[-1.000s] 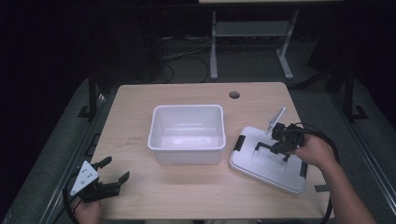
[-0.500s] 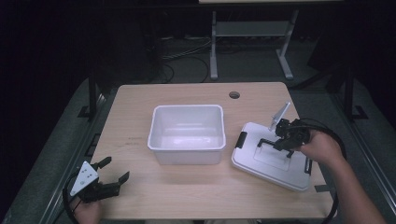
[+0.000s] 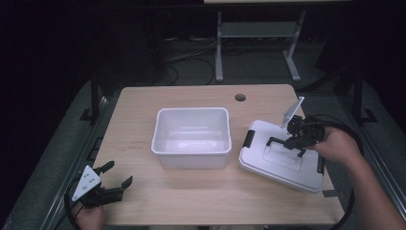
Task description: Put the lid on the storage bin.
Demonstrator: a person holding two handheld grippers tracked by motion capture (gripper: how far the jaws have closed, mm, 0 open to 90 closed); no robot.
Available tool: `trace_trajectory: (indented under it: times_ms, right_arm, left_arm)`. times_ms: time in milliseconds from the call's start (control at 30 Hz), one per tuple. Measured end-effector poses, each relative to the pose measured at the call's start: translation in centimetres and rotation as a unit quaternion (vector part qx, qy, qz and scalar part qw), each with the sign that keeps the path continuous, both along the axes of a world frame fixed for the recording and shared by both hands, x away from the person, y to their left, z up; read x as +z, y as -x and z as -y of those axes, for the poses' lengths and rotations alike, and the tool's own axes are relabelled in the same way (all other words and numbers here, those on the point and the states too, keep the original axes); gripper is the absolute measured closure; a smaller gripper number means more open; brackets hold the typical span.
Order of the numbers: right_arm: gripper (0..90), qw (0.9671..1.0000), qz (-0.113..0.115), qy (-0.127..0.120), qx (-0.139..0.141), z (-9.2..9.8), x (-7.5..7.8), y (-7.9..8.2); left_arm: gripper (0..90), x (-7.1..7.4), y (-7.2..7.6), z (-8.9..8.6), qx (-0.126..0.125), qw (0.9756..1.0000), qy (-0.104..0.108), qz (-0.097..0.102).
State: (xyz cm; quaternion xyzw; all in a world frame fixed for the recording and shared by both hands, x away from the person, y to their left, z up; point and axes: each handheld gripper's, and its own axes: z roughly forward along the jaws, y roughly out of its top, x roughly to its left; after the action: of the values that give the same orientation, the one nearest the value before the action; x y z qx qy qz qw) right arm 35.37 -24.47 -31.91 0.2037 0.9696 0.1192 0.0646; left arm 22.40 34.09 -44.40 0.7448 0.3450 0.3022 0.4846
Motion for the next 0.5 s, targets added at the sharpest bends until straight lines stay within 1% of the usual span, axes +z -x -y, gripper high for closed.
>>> trace_trajectory:
  times_ms: [267, 500]
  right_arm:
    - [84.4, 0.9999, 0.011, -0.001, 0.007, -0.1, 1.8, 0.4]
    - [84.5, 0.9998, 0.015, 0.0, 0.016, -0.4, 3.5, 0.6]
  left_arm:
    - [13.5, 0.0, 0.0, 0.1, -0.001, 1.0, 0.0, -0.001]
    - [13.5, 0.0, 0.0, 0.0, -0.001, 1.0, 0.001, -0.001]
